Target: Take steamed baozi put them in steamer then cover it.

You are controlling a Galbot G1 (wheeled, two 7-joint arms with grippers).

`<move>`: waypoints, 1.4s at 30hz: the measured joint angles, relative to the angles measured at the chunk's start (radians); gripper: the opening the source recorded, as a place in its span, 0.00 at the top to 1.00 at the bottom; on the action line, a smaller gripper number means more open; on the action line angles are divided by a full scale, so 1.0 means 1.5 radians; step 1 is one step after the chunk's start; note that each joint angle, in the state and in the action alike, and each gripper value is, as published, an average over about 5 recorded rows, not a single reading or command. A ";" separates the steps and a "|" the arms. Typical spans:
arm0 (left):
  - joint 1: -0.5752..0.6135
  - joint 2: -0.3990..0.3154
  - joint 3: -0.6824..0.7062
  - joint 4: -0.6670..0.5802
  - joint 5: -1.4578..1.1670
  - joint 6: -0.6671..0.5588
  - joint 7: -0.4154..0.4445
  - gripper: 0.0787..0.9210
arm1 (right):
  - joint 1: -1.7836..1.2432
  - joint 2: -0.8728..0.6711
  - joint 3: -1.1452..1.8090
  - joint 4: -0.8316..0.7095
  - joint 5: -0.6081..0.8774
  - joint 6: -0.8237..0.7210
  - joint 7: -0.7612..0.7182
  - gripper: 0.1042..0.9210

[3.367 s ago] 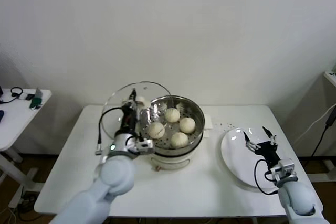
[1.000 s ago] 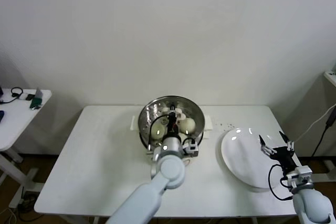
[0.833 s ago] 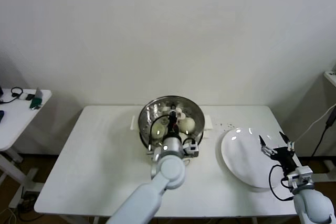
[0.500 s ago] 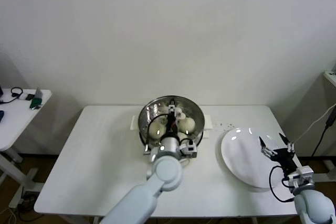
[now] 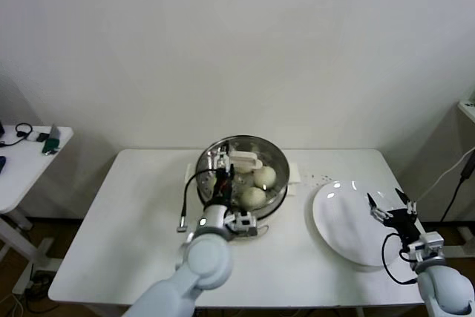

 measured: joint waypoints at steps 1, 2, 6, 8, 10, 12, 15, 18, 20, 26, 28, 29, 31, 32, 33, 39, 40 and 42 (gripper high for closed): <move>0.008 0.005 -0.006 -0.009 -0.006 0.000 -0.005 0.12 | 0.000 -0.001 -0.001 0.001 0.001 0.000 0.000 0.12; 0.017 0.010 -0.013 -0.018 -0.012 0.000 -0.010 0.12 | 0.000 -0.002 -0.002 0.002 0.002 0.000 0.000 0.12; 0.054 0.029 -0.054 -0.061 -0.053 0.000 -0.049 0.12 | -0.002 -0.009 -0.009 0.007 0.007 0.005 -0.002 0.12; 0.074 0.040 -0.082 -0.081 -0.090 -0.001 -0.079 0.12 | -0.004 -0.013 -0.013 0.010 0.011 0.007 -0.003 0.12; 0.096 0.048 -0.118 -0.100 -0.138 -0.007 -0.114 0.12 | -0.005 -0.017 -0.017 0.014 0.016 0.009 -0.003 0.12; 0.122 0.053 -0.161 -0.115 -0.196 -0.026 -0.150 0.12 | -0.006 -0.022 -0.021 0.019 0.021 0.010 -0.003 0.12; 0.169 0.055 -0.238 -0.133 -0.295 -0.079 -0.192 0.12 | -0.008 -0.025 -0.028 0.025 0.029 0.013 -0.003 0.12; 0.219 0.051 -0.316 -0.142 -0.401 -0.150 -0.222 0.12 | -0.009 -0.026 -0.035 0.029 0.035 0.016 -0.003 0.12; 0.250 0.043 -0.361 -0.143 -0.468 -0.198 -0.237 0.12 | -0.009 -0.026 -0.040 0.031 0.038 0.019 -0.003 0.12; 0.313 0.009 -0.451 -0.128 -0.635 -0.327 -0.261 0.12 | -0.012 -0.029 -0.048 0.041 0.049 0.028 -0.003 0.12; 0.327 -0.004 -0.470 -0.120 -0.678 -0.361 -0.264 0.12 | -0.015 -0.031 -0.048 0.045 0.052 0.031 -0.003 0.12; 0.333 -0.010 -0.478 -0.115 -0.697 -0.375 -0.264 0.12 | -0.017 -0.031 -0.048 0.047 0.054 0.032 -0.003 0.12; 0.342 -0.020 -0.493 -0.109 -0.729 -0.400 -0.266 0.12 | -0.022 -0.031 -0.047 0.051 0.056 0.035 -0.003 0.12; 0.347 -0.024 -0.500 -0.107 -0.743 -0.411 -0.266 0.12 | -0.024 -0.031 -0.046 0.053 0.057 0.037 -0.003 0.12; 0.351 -0.027 -0.506 -0.105 -0.755 -0.421 -0.267 0.12 | -0.027 -0.031 -0.045 0.054 0.058 0.039 -0.003 0.12; 0.373 -0.041 -0.529 -0.095 -0.804 -0.462 -0.263 0.12 | -0.041 -0.028 -0.040 0.061 0.061 0.049 -0.002 0.12; 0.376 -0.044 -0.531 -0.094 -0.809 -0.467 -0.262 0.12 | -0.043 -0.027 -0.040 0.063 0.061 0.051 -0.002 0.12; 0.381 -0.049 -0.533 -0.093 -0.818 -0.475 -0.260 0.12 | -0.046 -0.024 -0.040 0.065 0.061 0.052 -0.002 0.12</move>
